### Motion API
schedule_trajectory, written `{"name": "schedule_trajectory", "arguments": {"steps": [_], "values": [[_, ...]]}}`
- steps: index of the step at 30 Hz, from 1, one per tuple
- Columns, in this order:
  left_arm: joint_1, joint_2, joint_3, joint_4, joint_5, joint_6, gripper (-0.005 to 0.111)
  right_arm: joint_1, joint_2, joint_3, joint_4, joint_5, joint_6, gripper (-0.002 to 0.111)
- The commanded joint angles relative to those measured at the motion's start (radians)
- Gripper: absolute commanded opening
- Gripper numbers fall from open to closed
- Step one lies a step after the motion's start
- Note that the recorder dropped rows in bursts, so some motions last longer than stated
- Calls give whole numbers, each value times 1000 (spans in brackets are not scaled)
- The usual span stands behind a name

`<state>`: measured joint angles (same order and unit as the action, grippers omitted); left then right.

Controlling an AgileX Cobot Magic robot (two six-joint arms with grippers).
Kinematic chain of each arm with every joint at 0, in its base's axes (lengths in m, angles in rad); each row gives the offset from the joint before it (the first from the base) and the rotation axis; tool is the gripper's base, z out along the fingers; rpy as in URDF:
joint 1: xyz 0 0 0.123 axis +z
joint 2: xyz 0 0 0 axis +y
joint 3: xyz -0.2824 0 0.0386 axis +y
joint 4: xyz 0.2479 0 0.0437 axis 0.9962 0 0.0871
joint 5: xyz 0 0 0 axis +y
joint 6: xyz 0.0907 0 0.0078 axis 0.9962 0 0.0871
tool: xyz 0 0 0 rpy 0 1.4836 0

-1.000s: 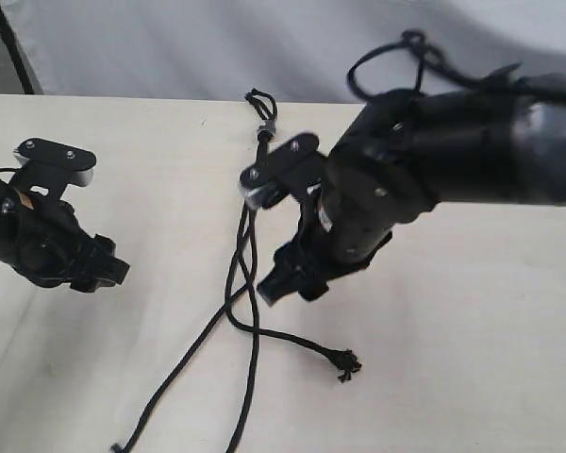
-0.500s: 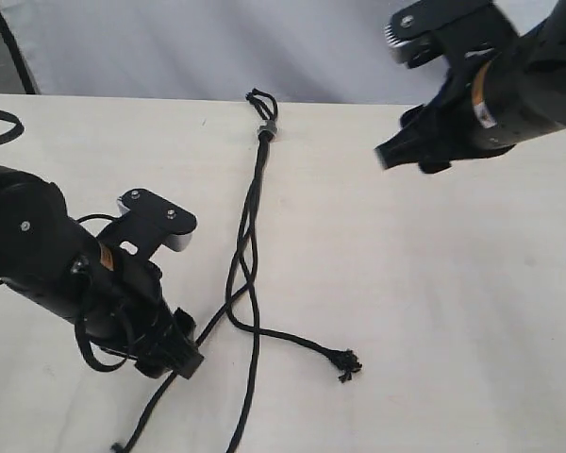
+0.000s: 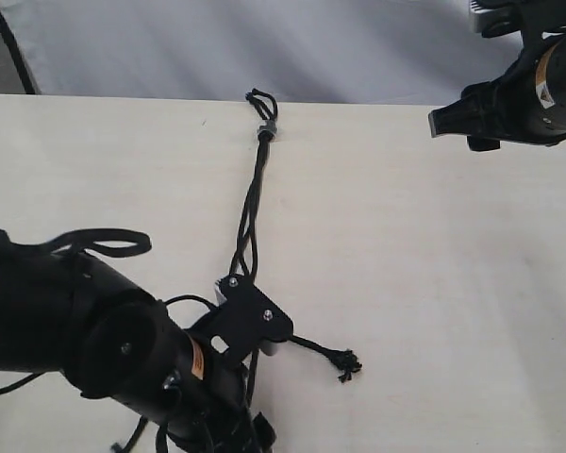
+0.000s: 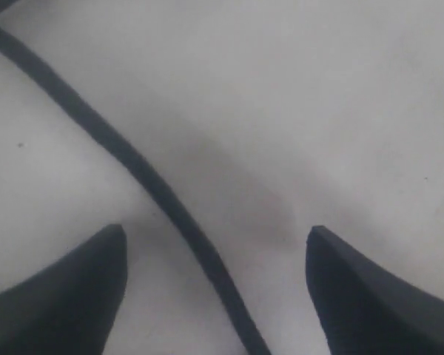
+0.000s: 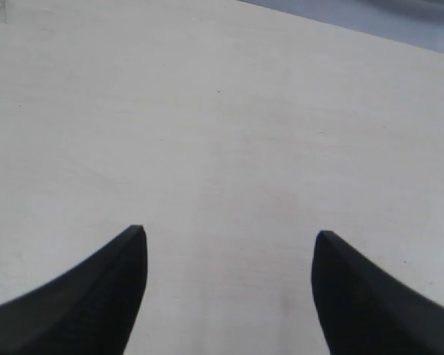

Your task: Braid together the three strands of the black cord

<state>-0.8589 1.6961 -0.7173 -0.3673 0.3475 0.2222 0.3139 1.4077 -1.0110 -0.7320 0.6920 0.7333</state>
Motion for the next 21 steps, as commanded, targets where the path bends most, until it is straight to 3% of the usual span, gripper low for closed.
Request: {"name": "schedule_trajectory", "arguments": {"steps": [1, 2, 3, 5, 6, 7, 12, 17, 21], "values": [[-14, 79, 0, -6, -25, -26, 65, -6, -8, 2, 2, -4, 3, 61], [-14, 88, 0, -6, -23, -28, 64, -6, -8, 2, 2, -4, 3, 61], [-14, 96, 0, -6, -11, -30, 54, -6, -8, 2, 2, -4, 3, 61], [-14, 94, -2, -6, -6, -30, 27, -6, -8, 2, 2, -6, 3, 61], [-14, 94, -8, -6, 2, -30, 6, -6, -8, 2, 2, -13, 3, 61], [-14, 94, -16, -4, 6, -30, 1, -6, -8, 2, 2, -18, 3, 61], [-12, 65, -124, 111, 220, -30, 2, -6, -8, 2, 2, -30, 3, 61], [-12, -20, -141, 219, 251, -75, 2, -6, -8, 2, 2, -36, 3, 61], [-12, -55, -141, 411, 269, -183, 2, -6, -8, 2, 7, -38, 3, 61]]}}
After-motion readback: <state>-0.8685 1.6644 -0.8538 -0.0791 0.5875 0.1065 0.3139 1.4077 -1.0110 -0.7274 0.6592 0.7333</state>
